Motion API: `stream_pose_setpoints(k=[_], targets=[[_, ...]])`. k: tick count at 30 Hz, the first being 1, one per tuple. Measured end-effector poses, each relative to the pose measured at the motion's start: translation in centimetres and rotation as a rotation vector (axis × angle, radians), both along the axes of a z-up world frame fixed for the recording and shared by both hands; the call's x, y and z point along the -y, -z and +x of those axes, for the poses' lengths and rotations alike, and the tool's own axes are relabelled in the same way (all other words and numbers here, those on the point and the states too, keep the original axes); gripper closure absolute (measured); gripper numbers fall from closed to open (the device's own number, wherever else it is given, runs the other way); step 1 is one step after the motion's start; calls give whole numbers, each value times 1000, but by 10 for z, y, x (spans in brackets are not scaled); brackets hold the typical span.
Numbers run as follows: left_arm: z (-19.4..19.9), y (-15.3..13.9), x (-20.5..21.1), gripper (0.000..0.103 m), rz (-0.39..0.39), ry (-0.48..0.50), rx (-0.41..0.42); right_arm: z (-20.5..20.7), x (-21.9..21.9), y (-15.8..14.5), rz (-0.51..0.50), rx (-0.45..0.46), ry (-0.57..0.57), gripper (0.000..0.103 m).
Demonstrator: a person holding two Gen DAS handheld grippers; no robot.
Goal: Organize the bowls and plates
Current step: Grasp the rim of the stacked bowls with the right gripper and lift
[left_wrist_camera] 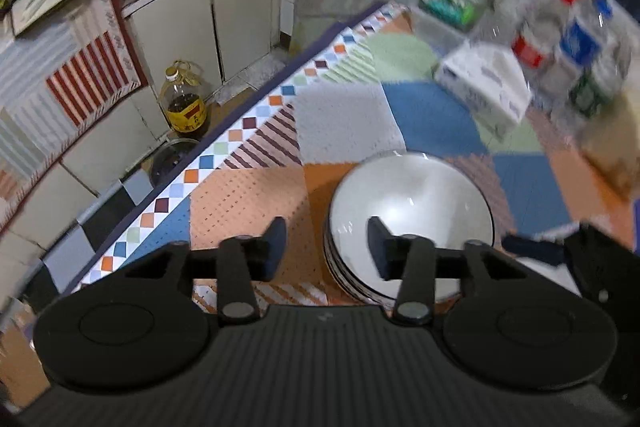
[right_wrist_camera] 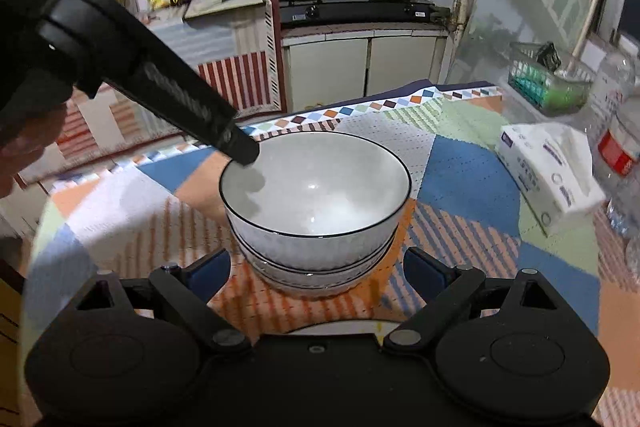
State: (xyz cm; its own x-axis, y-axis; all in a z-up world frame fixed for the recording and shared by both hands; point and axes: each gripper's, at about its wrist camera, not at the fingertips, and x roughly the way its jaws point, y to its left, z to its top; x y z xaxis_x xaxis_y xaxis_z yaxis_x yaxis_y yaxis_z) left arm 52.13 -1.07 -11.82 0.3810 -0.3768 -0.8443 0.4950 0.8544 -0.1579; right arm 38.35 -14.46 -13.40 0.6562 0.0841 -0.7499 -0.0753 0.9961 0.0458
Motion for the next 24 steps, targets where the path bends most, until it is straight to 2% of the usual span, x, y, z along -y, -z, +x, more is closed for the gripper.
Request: stream_pose_setpoints(k=[4,7,13,16,24], targets=[[19,10,-17,46,-68,-77,-99,-1,3,0,-6,-14,-30,6],[27,26,-22,44,-102,-101,-185,5,7,7,-21,-38,-40,6],[28,60,-22,43,-138,-120,-296,30,15,30,54,-139,-84,6],[29,73,-21,44,-176,-129,-330,39,11,38,53,-157,-104,6],[32,95,-16,51,-248,-106,-353,56,13,62,53,-198,-91,6]])
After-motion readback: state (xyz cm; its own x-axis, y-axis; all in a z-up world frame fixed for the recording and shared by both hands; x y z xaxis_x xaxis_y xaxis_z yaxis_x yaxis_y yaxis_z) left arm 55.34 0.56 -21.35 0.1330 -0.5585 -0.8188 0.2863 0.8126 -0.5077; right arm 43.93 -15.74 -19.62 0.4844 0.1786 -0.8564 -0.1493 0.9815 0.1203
